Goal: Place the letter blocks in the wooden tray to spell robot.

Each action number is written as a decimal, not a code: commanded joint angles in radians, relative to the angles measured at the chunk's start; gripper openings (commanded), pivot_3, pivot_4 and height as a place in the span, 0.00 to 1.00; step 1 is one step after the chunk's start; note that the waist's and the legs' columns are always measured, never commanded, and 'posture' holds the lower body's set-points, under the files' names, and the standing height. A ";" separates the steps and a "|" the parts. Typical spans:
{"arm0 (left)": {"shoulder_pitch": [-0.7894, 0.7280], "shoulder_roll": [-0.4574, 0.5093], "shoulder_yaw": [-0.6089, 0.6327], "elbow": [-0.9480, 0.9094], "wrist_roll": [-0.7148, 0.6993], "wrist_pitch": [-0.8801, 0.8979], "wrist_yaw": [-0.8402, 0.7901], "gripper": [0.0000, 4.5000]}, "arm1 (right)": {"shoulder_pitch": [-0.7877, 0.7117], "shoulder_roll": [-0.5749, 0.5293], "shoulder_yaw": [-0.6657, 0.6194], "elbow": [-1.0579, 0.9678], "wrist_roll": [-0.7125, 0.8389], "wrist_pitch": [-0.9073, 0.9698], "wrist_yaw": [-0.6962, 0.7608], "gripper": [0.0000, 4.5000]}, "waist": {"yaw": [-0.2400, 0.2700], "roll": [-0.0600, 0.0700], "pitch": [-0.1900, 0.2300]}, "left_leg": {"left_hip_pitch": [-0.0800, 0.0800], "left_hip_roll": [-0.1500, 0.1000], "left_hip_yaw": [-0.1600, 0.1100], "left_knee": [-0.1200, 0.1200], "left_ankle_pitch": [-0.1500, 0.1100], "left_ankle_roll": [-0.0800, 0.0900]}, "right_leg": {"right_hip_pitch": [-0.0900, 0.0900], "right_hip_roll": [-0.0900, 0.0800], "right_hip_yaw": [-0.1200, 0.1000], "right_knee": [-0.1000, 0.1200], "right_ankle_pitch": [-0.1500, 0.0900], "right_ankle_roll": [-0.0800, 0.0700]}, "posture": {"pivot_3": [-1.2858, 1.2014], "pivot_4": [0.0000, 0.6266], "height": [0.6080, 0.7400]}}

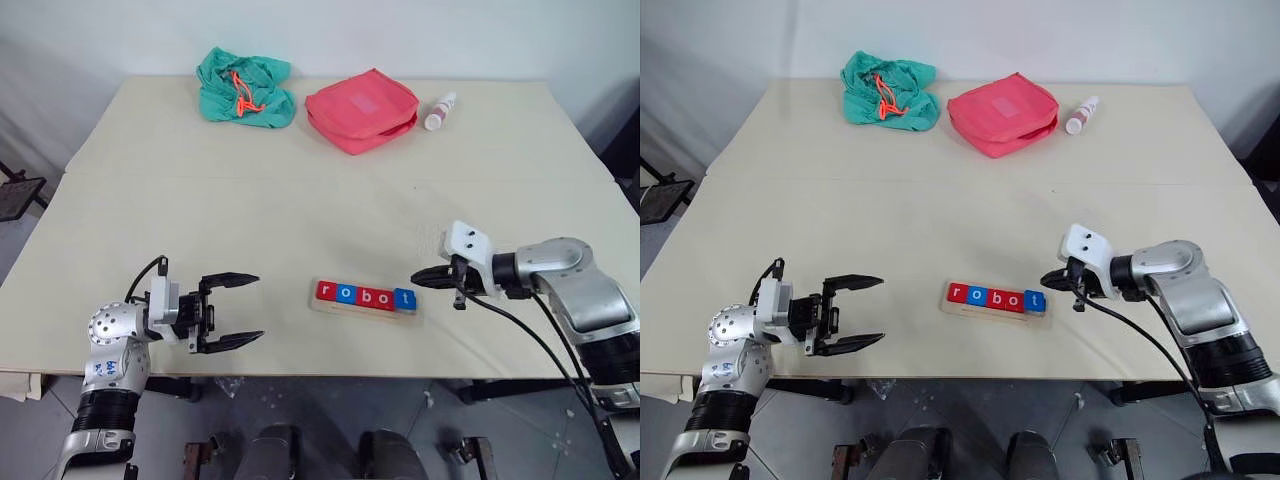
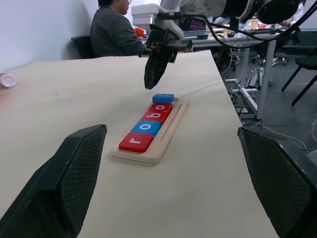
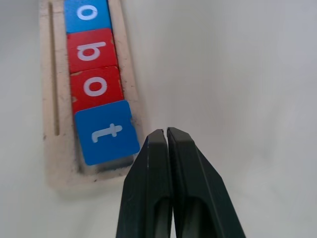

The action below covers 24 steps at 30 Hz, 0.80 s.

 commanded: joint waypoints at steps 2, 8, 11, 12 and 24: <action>0.012 0.005 0.014 -0.027 -0.006 -0.006 0.001 1.00 | -0.016 0.013 0.009 -0.012 -0.006 -0.015 0.006 0.01 | 0.001 0.000 0.000 | 0.000 0.000 0.000 0.000 0.000 0.000 | 0.000 0.000 0.000 0.000 0.000 0.000 | 0.52 0.24 1.00; 0.017 0.007 0.016 -0.033 -0.007 -0.004 0.004 1.00 | 0.001 0.012 0.014 -0.040 -0.003 0.000 0.015 0.01 | 0.000 0.000 0.000 | 0.000 0.000 0.000 0.000 0.000 0.000 | 0.000 0.000 0.000 0.000 0.000 0.000 | 0.52 0.24 1.00; 0.015 0.005 0.014 -0.031 -0.005 -0.004 0.006 1.00 | -0.001 0.008 0.000 -0.051 -0.005 0.006 0.006 0.01 | 0.001 0.000 0.000 | 0.000 0.000 0.000 0.000 0.000 0.000 | 0.000 0.000 0.000 0.000 0.000 0.000 | 0.52 0.24 1.00; 0.014 0.004 0.013 -0.030 -0.004 -0.005 0.007 1.00 | -0.003 0.007 -0.007 -0.054 -0.004 0.008 0.001 0.01 | 0.001 0.000 0.000 | 0.000 0.000 0.000 0.000 0.000 0.000 | 0.000 0.000 0.000 0.000 0.000 0.000 | 0.52 0.24 1.00; -0.007 0.031 0.014 -0.020 0.090 0.009 0.148 1.00 | 0.197 -0.033 -0.285 -0.130 0.154 -0.117 0.031 0.01 | 0.013 0.000 0.000 | 0.000 -0.001 -0.001 0.000 0.000 0.000 | 0.000 0.000 0.000 0.000 0.000 0.000 | 0.52 0.24 1.00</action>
